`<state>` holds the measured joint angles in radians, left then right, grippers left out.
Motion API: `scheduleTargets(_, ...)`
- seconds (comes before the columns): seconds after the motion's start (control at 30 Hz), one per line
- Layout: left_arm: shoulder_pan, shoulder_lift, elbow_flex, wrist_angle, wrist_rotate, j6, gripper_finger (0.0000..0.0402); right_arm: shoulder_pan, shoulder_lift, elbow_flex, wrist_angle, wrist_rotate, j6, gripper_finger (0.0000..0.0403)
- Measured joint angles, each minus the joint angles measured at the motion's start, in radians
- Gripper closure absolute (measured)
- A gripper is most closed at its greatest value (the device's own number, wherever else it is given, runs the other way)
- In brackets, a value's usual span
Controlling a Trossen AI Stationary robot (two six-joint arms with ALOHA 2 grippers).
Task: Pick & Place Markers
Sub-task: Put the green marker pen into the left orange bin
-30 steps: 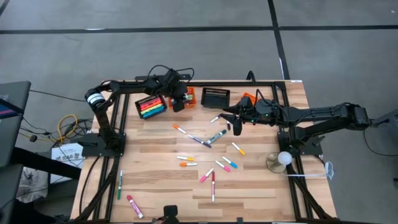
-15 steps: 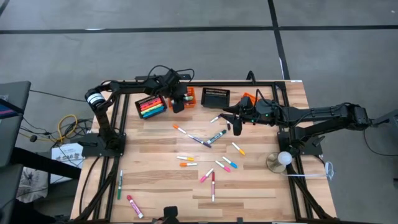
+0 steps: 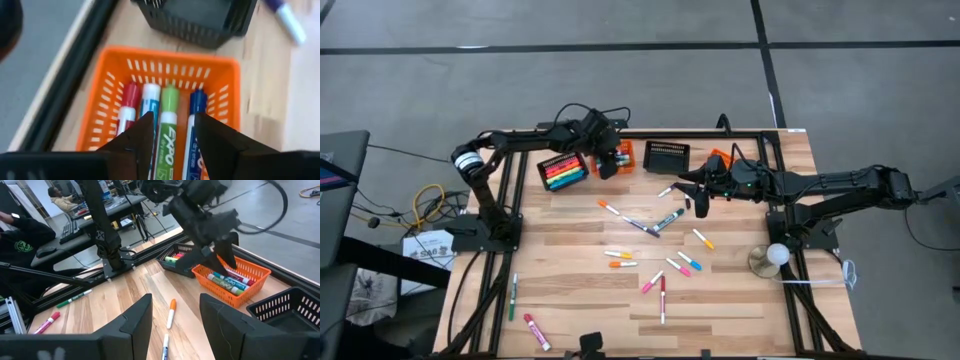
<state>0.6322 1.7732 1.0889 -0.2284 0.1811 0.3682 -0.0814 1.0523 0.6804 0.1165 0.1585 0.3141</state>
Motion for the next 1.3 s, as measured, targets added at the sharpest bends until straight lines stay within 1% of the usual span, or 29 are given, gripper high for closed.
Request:
scheduleTargets(0.1, -0.014, -0.052, 0.0, -0.001, 0.001, -0.038, 0.0259, 0.0, 0.0, 0.0, 0.0, 0.0, 0.0, 0.0246)
scheduleTargets(0.23, -0.067, -0.145, 0.0, 0.002, 0.057, -0.063, 0.0259, 0.0, 0.0, 0.0, -0.004, 0.0, 0.0, 0.0246)
scheduleTargets(0.37, -0.182, -0.219, 0.0, 0.004, 0.067, -0.063, 0.0258, 0.0, 0.0, 0.0, -0.004, 0.0, 0.0, 0.0246)
scheduleTargets(0.53, -0.327, -0.272, -0.005, 0.005, 0.062, -0.07, 0.0258, 0.0, 0.0, 0.0, -0.004, 0.0, 0.0, 0.0246)
scheduleTargets(0.77, -0.46, -0.295, -0.032, 0.013, 0.048, -0.177, 0.0258, 0.0, 0.0, 0.0, -0.005, 0.0, 0.0, 0.0246)
scheduleTargets(0.9, -0.499, -0.294, -0.052, 0.02, 0.048, -0.224, 0.0258, 0.0, 0.0, 0.0, -0.005, -0.001, 0.0, 0.0246)
scheduleTargets(1.07, -0.514, -0.294, -0.092, 0.02, 0.058, -0.294, 0.0262, 0.001, 0.0, 0.0, -0.011, -0.004, -0.001, 0.0246)
scheduleTargets(1.23, -0.515, -0.294, -0.144, 0.023, 0.086, -0.381, 0.0271, 0.005, 0.001, 0.0, -0.016, -0.055, -0.06, 0.0246)
scheduleTargets(1.3, -0.515, -0.302, -0.169, 0.024, 0.085, -0.405, 0.0275, 0.011, 0.014, 0.003, -0.039, -0.051, -0.081, 0.0246)
